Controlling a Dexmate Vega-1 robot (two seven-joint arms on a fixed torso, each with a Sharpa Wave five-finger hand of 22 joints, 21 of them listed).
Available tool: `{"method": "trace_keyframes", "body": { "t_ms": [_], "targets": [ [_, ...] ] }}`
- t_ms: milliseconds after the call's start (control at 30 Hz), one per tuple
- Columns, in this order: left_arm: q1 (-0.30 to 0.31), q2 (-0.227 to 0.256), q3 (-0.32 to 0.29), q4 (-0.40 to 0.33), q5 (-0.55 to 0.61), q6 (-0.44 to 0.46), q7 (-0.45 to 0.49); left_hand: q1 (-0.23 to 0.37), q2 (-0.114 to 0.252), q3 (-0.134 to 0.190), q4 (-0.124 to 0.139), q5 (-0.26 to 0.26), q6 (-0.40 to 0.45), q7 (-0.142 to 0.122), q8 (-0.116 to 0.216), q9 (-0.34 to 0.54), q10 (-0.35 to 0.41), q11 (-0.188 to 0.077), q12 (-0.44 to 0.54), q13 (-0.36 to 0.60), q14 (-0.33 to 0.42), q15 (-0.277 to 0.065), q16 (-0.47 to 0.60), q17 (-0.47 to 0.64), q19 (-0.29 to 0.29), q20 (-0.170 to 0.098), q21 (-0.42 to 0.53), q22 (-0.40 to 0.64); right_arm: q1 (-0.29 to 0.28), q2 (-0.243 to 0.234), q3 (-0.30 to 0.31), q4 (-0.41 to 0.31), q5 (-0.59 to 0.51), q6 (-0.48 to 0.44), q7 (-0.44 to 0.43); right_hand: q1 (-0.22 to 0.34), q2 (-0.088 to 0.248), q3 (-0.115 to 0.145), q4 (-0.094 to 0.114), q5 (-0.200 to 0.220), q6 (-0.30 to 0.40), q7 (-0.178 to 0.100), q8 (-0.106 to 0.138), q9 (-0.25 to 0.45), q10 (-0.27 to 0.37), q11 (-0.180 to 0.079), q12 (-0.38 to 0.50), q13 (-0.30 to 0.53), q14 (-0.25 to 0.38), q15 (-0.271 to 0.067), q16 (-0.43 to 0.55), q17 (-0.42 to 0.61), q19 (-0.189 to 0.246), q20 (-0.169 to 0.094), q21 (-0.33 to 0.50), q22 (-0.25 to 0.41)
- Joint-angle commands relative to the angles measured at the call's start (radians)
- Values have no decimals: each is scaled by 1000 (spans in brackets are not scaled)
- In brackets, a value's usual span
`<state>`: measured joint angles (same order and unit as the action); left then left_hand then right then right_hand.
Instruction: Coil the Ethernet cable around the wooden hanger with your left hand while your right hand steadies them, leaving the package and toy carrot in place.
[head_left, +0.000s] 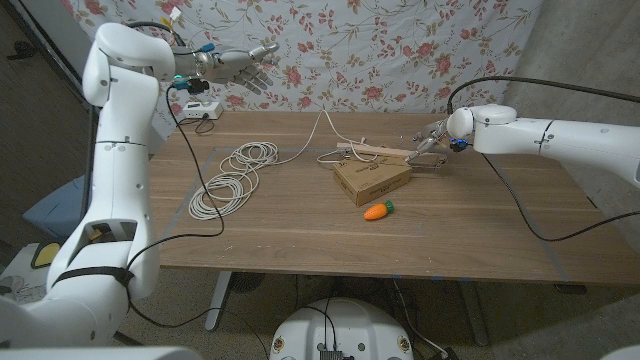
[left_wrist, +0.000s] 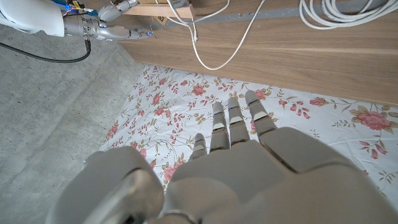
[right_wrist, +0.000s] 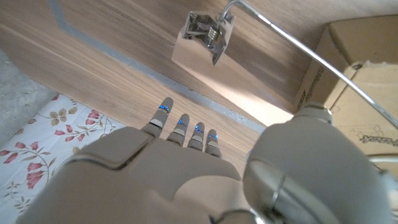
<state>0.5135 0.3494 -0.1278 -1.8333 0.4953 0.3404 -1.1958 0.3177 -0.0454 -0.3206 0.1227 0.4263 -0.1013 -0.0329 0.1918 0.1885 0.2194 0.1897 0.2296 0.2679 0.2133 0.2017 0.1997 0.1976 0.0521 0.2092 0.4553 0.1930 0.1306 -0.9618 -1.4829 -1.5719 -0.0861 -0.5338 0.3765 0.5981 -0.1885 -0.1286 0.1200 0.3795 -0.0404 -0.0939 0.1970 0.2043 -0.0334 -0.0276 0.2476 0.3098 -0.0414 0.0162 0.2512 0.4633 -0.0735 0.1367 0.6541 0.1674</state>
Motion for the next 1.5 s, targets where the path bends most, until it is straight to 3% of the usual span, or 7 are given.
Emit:
{"method": "trace_keyframes", "body": {
  "t_ms": [33,333,567,833,1267,1400,1500],
  "targets": [
    [22,-30,-29,-8,-18,-31,48,16,2,-5,-2,12,-49,-22,-9,2,-48,-1,-14,4,-49,1,-10,6,-32,3,-20,6,-104,-84,173,34,324,295,-191,-24,11,-25,7,3,16,-3,11,-2,9,21,-2,-4,9,3,0,-3,15,7,-4,4],
    [34,-33,-23,-14,-14,-32,57,22,13,-5,1,15,-105,-45,-8,0,-160,-14,-35,4,-162,4,-21,7,-89,3,-57,9,-180,-98,249,99,502,514,-317,-49,22,-44,15,5,32,1,15,-3,14,30,-5,-11,1,9,-4,-8,11,12,-18,4],
    [59,-61,-29,-16,-18,-62,114,26,19,-4,1,17,-116,-58,-4,-1,-218,-33,-39,2,-218,5,-22,6,-130,3,-79,12,-263,-53,310,216,633,753,-413,-77,56,-65,25,13,81,12,26,-7,63,44,2,-25,38,2,6,-22,69,4,-21,4],
    [102,-130,-64,18,-70,-141,217,29,32,-1,3,17,-113,-72,1,-2,-258,-44,-38,-2,-264,5,-21,7,-172,2,-100,15,-331,29,374,353,768,932,-394,-75,83,-63,25,20,100,18,29,-8,83,52,3,-32,53,3,9,-29,98,1,-22,5],
    [131,-261,-119,179,-216,-322,324,41,75,11,7,10,-56,-121,19,-5,-274,-72,-21,-15,-309,-55,-11,1,-188,2,-113,18,-439,233,562,591,978,1124,-247,-46,161,-36,17,28,133,15,29,-11,98,55,-5,-49,77,5,9,-51,151,-61,-29,5],
    [139,-322,-131,259,-255,-420,390,48,90,15,6,4,-24,-132,22,-7,-257,-85,-13,-25,-288,-86,-2,-4,-141,-9,-98,17,-469,302,647,668,1052,1161,-169,-48,174,-39,15,22,142,8,22,-12,102,45,-14,-62,97,13,6,-72,174,19,-40,4],
    [135,-346,-135,304,-276,-451,407,55,101,18,4,-1,5,-144,26,-8,-238,-106,-7,-33,-273,-103,1,-8,-114,-11,-92,14,-477,349,701,726,1073,1170,-109,-50,177,-42,15,19,145,3,20,-13,104,38,-17,-67,108,10,7,-79,177,53,-47,4]
  ]
}}
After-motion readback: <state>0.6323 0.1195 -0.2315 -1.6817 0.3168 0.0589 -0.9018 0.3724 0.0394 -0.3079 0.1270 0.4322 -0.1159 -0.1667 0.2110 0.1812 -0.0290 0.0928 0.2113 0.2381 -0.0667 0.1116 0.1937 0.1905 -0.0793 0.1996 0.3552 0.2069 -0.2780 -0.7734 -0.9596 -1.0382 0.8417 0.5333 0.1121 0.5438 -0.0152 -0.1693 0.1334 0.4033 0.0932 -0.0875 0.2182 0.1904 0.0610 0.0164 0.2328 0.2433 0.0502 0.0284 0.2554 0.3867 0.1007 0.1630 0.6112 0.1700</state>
